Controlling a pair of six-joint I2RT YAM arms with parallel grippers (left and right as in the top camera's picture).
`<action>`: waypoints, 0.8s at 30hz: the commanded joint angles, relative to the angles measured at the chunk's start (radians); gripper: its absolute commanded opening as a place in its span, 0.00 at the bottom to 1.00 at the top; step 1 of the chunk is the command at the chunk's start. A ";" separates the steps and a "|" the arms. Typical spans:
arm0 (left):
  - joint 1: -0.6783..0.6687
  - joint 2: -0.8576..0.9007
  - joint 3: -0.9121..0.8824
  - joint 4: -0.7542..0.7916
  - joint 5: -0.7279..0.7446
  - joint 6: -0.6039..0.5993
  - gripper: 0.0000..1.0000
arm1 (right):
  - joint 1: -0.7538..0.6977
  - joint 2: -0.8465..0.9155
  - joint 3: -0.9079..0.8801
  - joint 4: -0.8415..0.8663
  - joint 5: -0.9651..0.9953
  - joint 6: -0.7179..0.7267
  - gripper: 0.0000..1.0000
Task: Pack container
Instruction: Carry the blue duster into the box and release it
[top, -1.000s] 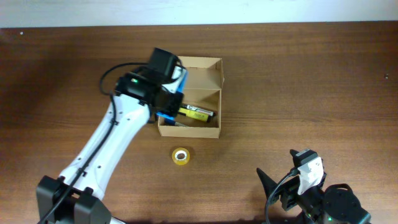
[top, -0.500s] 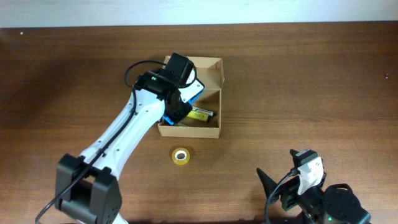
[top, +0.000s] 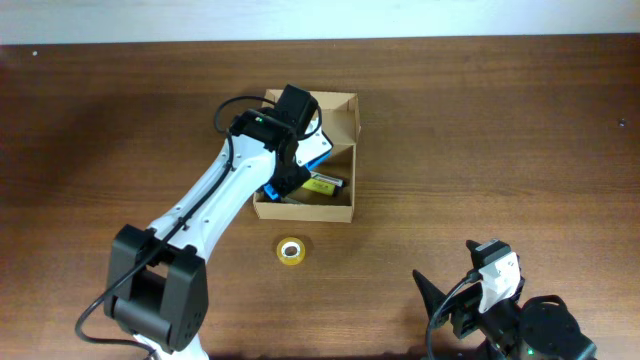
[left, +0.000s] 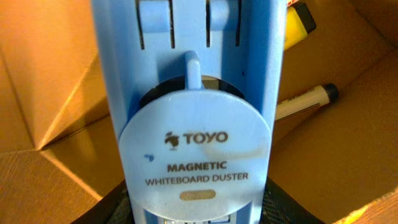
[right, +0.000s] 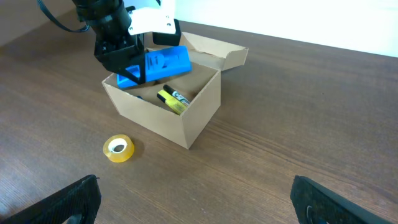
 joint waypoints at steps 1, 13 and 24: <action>-0.018 0.038 0.016 0.005 0.000 0.034 0.29 | -0.006 -0.004 -0.003 0.003 0.013 0.005 0.99; -0.035 0.040 0.016 0.050 0.029 0.034 0.34 | -0.006 -0.004 -0.003 0.003 0.013 0.005 0.99; -0.035 0.036 0.023 0.048 0.045 -0.049 0.53 | -0.006 -0.004 -0.003 0.003 0.013 0.005 0.99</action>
